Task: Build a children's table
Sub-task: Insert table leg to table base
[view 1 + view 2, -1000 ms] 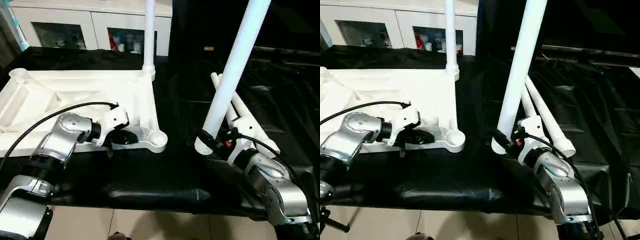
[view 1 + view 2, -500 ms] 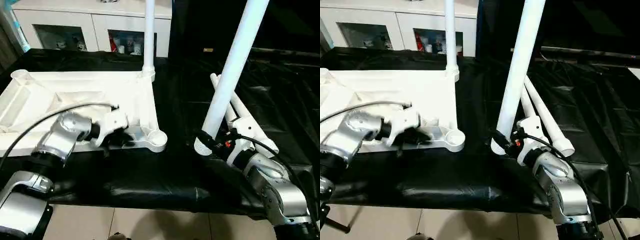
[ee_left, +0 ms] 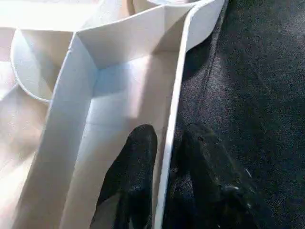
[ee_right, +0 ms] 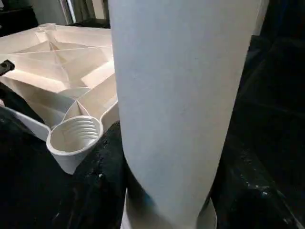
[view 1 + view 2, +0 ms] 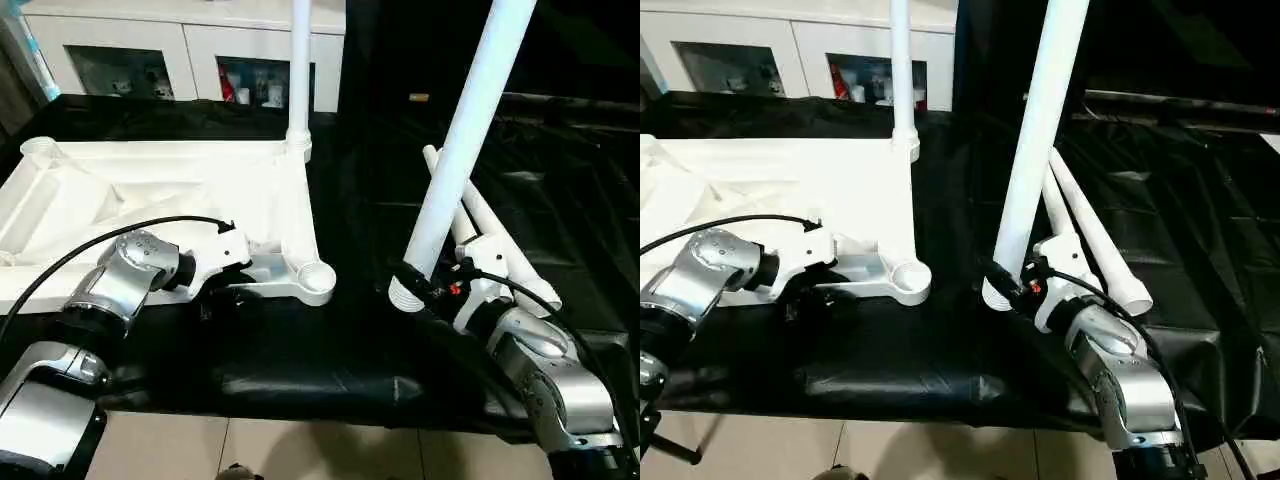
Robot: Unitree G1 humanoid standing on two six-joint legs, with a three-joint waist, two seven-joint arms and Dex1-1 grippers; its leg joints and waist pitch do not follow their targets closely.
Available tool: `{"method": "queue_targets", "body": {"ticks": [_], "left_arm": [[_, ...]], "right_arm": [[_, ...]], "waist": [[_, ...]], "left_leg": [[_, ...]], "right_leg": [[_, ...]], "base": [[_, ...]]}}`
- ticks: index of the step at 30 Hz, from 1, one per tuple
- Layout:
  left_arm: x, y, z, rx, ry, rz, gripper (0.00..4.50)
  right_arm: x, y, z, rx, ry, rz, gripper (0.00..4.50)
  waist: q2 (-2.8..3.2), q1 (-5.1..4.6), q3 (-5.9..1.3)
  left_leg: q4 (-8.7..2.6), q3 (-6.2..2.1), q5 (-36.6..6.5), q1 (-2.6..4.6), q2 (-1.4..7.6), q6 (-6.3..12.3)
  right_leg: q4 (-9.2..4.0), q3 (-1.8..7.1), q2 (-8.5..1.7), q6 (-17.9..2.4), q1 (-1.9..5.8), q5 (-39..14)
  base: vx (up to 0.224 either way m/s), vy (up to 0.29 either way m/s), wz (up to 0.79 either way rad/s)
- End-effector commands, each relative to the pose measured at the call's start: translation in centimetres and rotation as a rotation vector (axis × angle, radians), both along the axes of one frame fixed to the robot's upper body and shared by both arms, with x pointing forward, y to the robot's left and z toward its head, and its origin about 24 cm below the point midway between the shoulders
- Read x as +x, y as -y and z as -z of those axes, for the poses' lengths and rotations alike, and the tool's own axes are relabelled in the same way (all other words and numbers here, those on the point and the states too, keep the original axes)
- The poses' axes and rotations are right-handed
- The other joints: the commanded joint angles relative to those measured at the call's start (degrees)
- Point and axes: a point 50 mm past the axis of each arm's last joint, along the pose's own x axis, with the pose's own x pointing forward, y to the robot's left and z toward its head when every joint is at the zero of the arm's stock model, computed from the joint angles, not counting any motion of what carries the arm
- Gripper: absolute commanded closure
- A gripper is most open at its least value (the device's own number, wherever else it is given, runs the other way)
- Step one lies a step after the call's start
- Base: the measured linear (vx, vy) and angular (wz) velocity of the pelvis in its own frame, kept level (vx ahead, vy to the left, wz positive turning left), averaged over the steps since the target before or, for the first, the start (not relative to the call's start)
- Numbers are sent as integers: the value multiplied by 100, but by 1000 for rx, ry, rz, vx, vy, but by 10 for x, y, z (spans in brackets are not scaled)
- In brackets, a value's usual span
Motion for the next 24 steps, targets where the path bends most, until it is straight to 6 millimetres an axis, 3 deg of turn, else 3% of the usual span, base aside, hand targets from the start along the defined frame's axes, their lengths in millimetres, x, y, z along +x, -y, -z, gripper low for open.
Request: {"method": "queue_targets", "body": {"ticks": [1, 9, 12, 21, 22, 24], "left_arm": [[4, 2, -7, -39, 13, -5, 361], [4, 4, -11, -94, 8, 5, 428], [4, 5, -11, -103, 4, 7, 446], [2, 9, -7, -131, -2, 20, 446], [0, 16, -5, -157, 8, 25, 446], [-3, 26, 0, -200, 26, 29, 446]], "right_arm": [[0, 2, -1, 2, 9, 7, 259], [0, 1, -1, 3, 7, 3, 259], [0, 1, -1, 3, 6, 3, 259], [0, -1, 0, 2, 4, -9, 259], [2, -5, 0, 7, 0, -20, 259], [6, -11, -1, 16, -7, -34, 259]], "waist": [[105, 6, -397], [99, 2, -417], [89, -9, -413], [108, -4, -410], [125, -2, -411], [99, -18, -413]], "left_leg": [[-467, -27, -1731, 112, 138, -216], [-450, -23, -1458, 85, 129, -164], [-445, -17, -1459, 85, 126, -127], [-450, -19, -1524, 99, 135, -157], [-447, -20, -1513, 98, 134, -158], [-442, -11, -1501, 93, 142, -133]], "right_leg": [[-391, 192, -281, -1254, 239, -1038], [-339, 184, -272, -1354, 272, -577], [-353, 188, -279, -1355, 276, -629], [-359, 188, -274, -1346, 265, -723], [-356, 190, -272, -1351, 264, -688], [-344, 185, -275, -1428, 265, -570]], "base": [[0, 0, 0], [0, 0, 0], [0, 0, 0], [0, 0, 0], [0, 0, 0], [0, 0, 0]]}}
